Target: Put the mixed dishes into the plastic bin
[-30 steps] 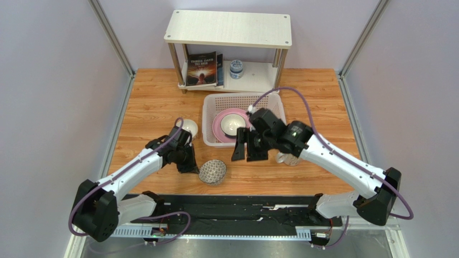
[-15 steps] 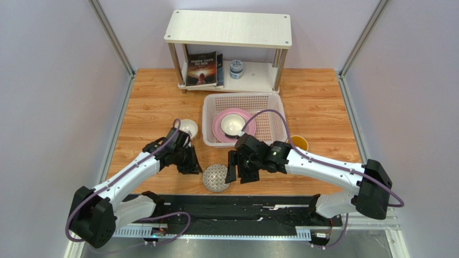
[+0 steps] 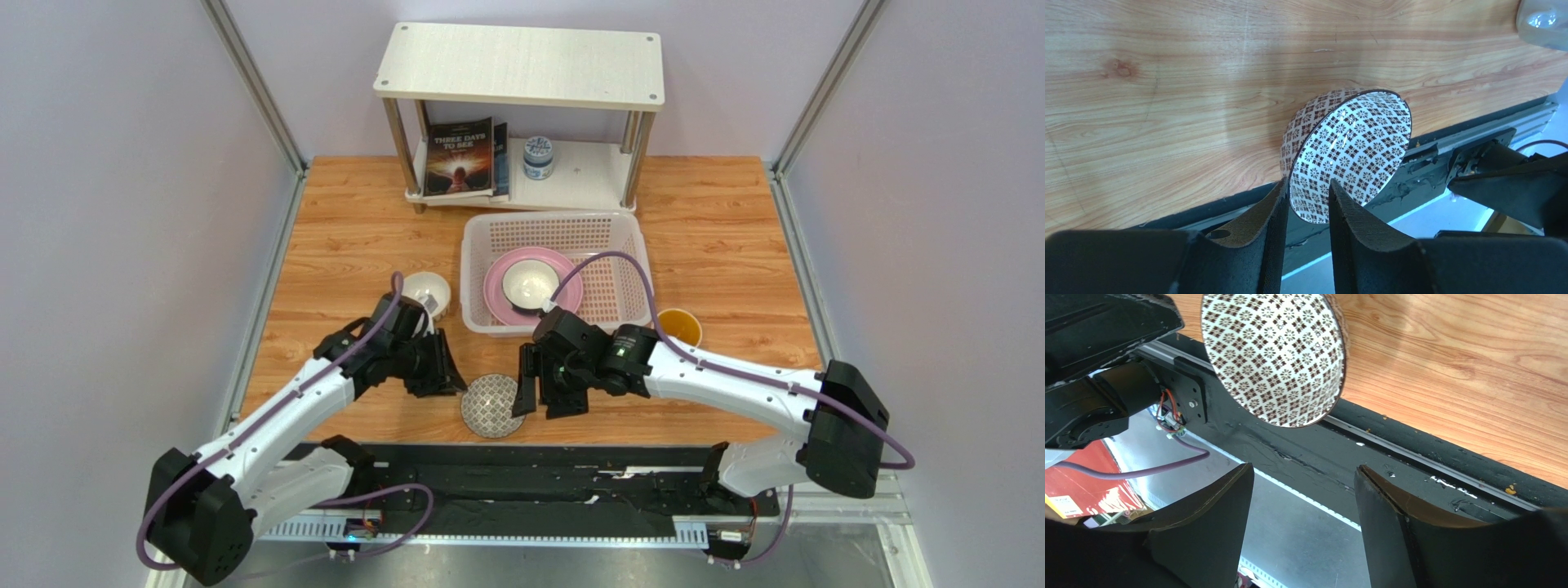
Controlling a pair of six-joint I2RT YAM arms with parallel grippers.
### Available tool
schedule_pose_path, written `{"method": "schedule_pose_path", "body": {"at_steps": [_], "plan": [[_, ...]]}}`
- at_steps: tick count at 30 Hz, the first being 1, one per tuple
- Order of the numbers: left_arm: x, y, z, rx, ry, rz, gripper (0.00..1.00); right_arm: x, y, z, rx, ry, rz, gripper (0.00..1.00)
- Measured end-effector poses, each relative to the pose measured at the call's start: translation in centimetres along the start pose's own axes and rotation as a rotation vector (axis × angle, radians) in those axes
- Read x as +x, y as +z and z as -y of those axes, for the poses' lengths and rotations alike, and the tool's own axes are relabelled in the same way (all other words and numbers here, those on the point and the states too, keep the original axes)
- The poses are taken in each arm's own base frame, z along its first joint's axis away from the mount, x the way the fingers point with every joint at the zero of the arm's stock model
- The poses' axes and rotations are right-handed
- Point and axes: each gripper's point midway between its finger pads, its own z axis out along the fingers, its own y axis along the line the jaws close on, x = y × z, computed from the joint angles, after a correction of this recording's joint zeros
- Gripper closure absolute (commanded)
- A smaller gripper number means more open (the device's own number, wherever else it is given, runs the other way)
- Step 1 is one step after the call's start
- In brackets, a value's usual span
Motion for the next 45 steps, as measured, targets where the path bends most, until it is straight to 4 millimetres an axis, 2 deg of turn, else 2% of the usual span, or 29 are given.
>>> {"method": "schedule_pose_path", "body": {"at_steps": [9, 18, 22, 23, 25, 26, 27, 36, 39, 42, 43, 44, 45], "plan": [[2.7, 1.6, -0.3, -0.048, 0.05, -0.098, 0.64, 0.6, 0.8, 1.1, 0.019, 0.022, -0.01, 0.34], [2.8, 2.7, -1.1, -0.101, 0.042, -0.104, 0.66, 0.4, 0.8, 0.9, 0.01, 0.024, -0.003, 0.34], [3.1, 3.5, -1.5, -0.106, 0.031, -0.109, 0.74, 0.2, 1.2, 0.7, 0.001, 0.023, 0.005, 0.34], [3.2, 3.7, -1.6, -0.107, 0.028, -0.112, 0.81, 0.2, 1.5, 0.7, 0.001, 0.023, 0.005, 0.34], [3.4, 4.0, -1.7, -0.107, 0.019, -0.116, 0.87, 0.2, 2.1, 0.9, 0.006, 0.023, 0.003, 0.34], [3.4, 4.1, -1.7, -0.107, 0.021, -0.115, 0.95, 0.2, 2.5, 1.2, 0.015, 0.024, 0.001, 0.34], [3.4, 4.1, -1.7, -0.108, 0.017, -0.115, 0.98, 0.3, 2.8, 1.4, 0.024, 0.025, -0.002, 0.34], [3.1, 4.2, -1.8, -0.117, 0.02, -0.097, 1.0, -0.2, 5.0, 2.7, 0.085, 0.03, 0.014, 0.35], [3.2, 4.2, -1.8, -0.117, 0.022, -0.097, 1.0, -0.3, 6.0, 3.1, 0.111, 0.035, 0.011, 0.41], [3.2, 3.9, -1.8, -0.114, 0.023, -0.095, 0.96, -0.6, 7.2, 3.1, 0.137, 0.05, 0.006, 0.69], [3.3, 3.8, -1.8, -0.114, 0.026, -0.093, 0.88, -0.7, 7.4, 3.0, 0.138, 0.05, 0.006, 0.93], [3.2, 3.7, -1.8, -0.112, 0.026, -0.09, 0.84, -0.8, 7.6, 2.8, 0.136, 0.051, 0.008, 0.97], [3.3, 3.5, -1.6, -0.106, 0.028, -0.09, 0.72, -1.2, 7.8, 2.2, 0.12, 0.064, 0.017, 0.99]]}}
